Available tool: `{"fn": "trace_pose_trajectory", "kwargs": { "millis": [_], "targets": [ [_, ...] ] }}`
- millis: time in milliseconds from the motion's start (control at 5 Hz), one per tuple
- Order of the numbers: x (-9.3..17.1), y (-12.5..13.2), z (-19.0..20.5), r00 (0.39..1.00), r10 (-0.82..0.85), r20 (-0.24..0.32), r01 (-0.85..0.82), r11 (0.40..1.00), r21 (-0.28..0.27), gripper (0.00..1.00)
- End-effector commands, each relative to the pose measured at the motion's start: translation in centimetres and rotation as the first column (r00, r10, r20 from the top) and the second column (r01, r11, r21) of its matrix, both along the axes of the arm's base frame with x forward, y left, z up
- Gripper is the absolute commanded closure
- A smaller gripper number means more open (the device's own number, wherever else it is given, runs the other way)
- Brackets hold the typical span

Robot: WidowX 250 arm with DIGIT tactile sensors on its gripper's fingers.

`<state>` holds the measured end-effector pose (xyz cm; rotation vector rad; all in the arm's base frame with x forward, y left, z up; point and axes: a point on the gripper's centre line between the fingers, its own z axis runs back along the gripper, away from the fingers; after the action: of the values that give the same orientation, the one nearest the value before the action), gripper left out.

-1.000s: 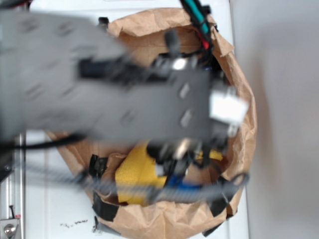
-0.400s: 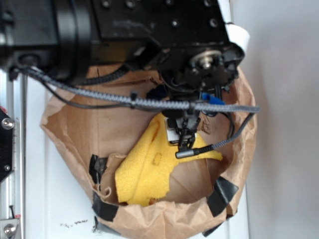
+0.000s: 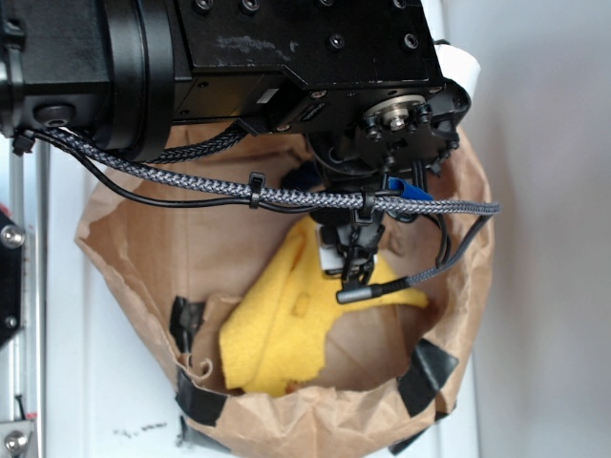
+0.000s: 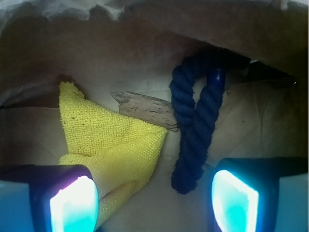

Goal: Grab the blue rope.

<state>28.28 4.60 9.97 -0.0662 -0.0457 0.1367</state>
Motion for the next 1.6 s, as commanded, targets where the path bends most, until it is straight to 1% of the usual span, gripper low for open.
{"fn": "trace_pose_trajectory", "kwargs": {
  "millis": [0,200,400,600,800,1000,1200,1400],
  "targets": [
    [1.9,1.1,-1.9,0.999,0.032,0.035,-0.033,0.999,0.040,0.00],
    [1.4,1.4,-2.9,0.999,0.003,0.039,-0.005,0.999,0.037,0.00],
    [0.9,1.6,-3.5,0.999,0.005,0.053,-0.009,0.998,0.057,0.00],
    [0.7,1.2,-4.3,0.997,0.000,0.071,-0.007,0.994,0.105,0.00],
    [0.7,1.1,-4.8,0.997,0.014,0.082,-0.025,0.991,0.133,0.00],
    [0.8,1.3,-4.6,0.998,0.041,0.057,-0.048,0.990,0.131,0.00],
    [0.3,2.4,-2.6,0.997,0.068,0.029,-0.070,0.995,0.065,0.00],
    [-0.2,3.4,-2.1,0.996,0.083,0.022,-0.084,0.996,0.038,0.00]
  ]
}}
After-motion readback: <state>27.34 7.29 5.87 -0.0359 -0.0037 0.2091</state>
